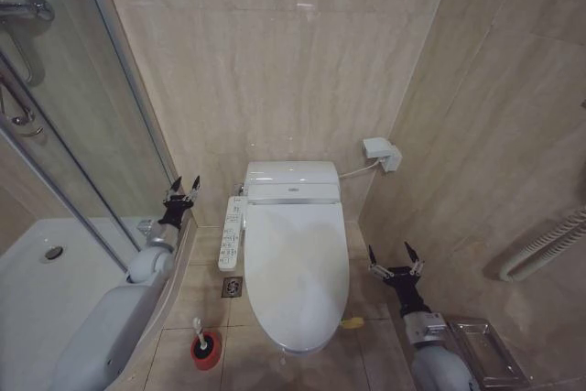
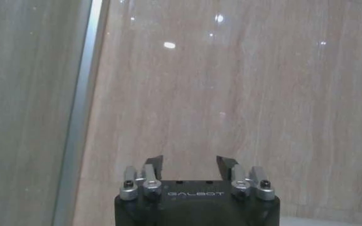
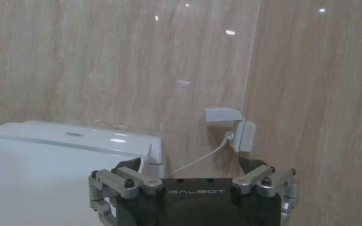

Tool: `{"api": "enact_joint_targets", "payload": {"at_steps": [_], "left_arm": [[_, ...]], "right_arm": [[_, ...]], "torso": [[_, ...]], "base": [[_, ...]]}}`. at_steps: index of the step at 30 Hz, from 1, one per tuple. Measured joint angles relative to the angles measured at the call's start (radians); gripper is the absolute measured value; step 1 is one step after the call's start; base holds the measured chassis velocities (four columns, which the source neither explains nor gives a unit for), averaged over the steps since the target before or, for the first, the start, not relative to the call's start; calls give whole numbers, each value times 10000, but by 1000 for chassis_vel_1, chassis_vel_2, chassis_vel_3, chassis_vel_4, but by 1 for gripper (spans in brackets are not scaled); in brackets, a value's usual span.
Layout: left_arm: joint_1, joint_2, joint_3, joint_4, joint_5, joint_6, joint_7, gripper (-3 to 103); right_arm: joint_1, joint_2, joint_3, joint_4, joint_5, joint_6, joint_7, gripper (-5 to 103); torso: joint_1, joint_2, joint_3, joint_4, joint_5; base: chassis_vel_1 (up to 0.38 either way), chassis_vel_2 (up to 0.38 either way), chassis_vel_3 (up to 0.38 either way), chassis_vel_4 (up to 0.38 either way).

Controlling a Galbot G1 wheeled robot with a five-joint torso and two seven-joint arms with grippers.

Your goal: Open the toilet lid, clean the toilet bowl with a toilet brush, close the toilet lid, and flush.

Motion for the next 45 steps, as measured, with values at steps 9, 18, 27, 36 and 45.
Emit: {"api": "enact_joint_targets", "payload": {"at_steps": [9,18,27,36,45], "left_arm": [[-838,-457,570,768,-101,-13,46,49],[-1206,-710,739,1333,-353,194,24,70],[-1642,-843,899,2074,-504,183,185,61],[-2512,-1447,1212,3072,-602,294,356,35],[-3077,-1638,1197,3422,-696,1317,-455,8]], "right_arm": [[0,0,0,0,0,0,0,100],[0,0,0,0,0,0,0,100],[0,0,0,0,0,1,0,100],[0,0,0,0,0,0,0,100],[0,0,0,0,0,0,0,100]], "torso": [[0,0,-1,-1,1],[0,0,-1,1,0],[0,0,0,1,0],[0,-1,0,-1,0],[-1,-1,0,1,1]], "base": [[0,0,0,0],[0,0,0,0],[0,0,0,0],[0,0,0,0],[0,0,0,0]]}}
